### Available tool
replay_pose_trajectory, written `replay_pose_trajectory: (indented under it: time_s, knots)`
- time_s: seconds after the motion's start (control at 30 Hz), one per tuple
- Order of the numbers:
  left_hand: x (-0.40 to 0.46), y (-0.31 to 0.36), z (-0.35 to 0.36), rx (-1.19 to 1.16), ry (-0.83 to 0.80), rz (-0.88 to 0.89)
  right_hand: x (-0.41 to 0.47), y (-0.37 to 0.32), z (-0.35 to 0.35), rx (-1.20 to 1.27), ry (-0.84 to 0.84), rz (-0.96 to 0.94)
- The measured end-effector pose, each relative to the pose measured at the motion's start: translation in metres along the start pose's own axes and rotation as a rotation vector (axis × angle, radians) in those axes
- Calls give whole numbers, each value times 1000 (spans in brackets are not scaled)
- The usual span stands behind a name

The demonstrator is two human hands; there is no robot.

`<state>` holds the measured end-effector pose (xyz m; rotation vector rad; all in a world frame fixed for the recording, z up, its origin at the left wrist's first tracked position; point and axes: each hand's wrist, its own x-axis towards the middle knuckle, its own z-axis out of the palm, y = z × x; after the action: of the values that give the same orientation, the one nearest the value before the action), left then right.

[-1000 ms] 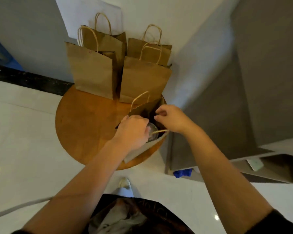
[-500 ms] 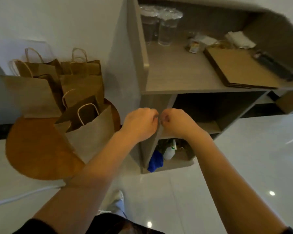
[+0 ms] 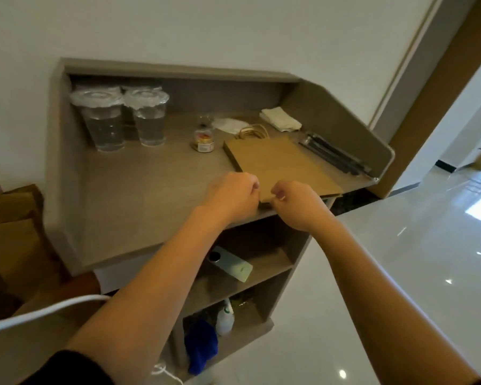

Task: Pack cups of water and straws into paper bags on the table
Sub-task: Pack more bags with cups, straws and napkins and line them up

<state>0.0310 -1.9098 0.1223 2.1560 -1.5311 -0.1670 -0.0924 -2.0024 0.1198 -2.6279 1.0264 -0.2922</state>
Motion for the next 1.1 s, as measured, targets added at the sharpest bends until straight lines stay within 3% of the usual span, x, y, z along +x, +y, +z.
replay_pose_trajectory:
  time_s: [0.33, 0.6, 0.87, 1.1]
  knots:
    - [190, 7, 2, 42, 13, 38, 167, 69, -48, 93, 187, 56]
    - [289, 11, 26, 34, 44, -97, 287, 122, -48, 164, 199, 119]
    - [354, 4, 48, 45, 23, -240, 379, 154, -45, 76, 49, 80]
    - [365, -9, 53, 77, 9, -284, 402, 169, -38, 66, -70, 8]
